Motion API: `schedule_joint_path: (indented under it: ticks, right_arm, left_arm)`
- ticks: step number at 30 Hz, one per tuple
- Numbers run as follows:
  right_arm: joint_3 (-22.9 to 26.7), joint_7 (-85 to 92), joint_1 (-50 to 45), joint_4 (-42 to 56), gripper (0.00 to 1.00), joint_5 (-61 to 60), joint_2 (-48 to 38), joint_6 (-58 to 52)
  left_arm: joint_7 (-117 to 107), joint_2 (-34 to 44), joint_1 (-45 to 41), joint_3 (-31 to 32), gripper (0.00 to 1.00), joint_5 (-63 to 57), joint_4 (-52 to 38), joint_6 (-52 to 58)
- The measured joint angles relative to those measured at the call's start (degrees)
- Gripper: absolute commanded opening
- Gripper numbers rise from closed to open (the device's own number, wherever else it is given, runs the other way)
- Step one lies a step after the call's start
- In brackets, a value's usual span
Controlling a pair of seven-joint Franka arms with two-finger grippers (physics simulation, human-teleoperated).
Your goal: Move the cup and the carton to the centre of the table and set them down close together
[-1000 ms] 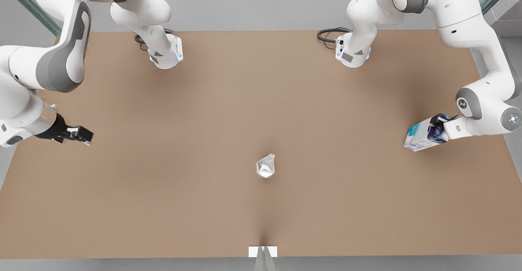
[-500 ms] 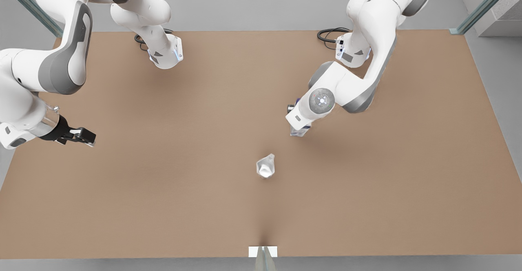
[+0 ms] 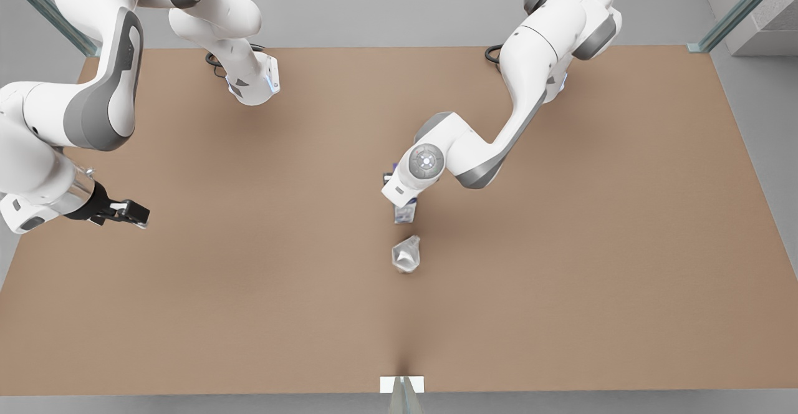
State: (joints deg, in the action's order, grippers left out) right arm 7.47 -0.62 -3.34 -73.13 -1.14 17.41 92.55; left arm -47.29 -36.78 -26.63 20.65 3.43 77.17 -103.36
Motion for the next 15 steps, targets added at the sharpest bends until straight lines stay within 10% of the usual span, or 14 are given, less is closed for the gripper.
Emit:
schedule_joint_path:
  ticks: [6, 9, 12, 15]
  right_arm:
    - [0.0, 0.0, 0.0, 0.1, 1.00, 0.0, 0.0, 0.1]
    - [0.0, 0.0, -0.2, 0.1, 1.00, 0.0, -0.1, 0.1]
    - [0.0, 0.2, 0.0, 0.2, 1.00, -0.1, -0.3, 0.1]
    - [0.0, 0.5, 0.1, 0.6, 1.00, -0.1, -0.3, 0.1]
  left_arm:
    - [-0.1, 1.5, 0.4, -0.8, 1.00, 0.3, -8.6, 8.9]
    - [18.7, 4.8, 13.8, -2.4, 1.00, 0.4, -10.9, 19.8]
    - [56.1, 11.5, 15.7, -28.1, 1.00, -0.6, -10.9, 22.5]
    - [55.8, 23.1, 17.7, -28.7, 1.00, -2.2, -4.7, 21.6]
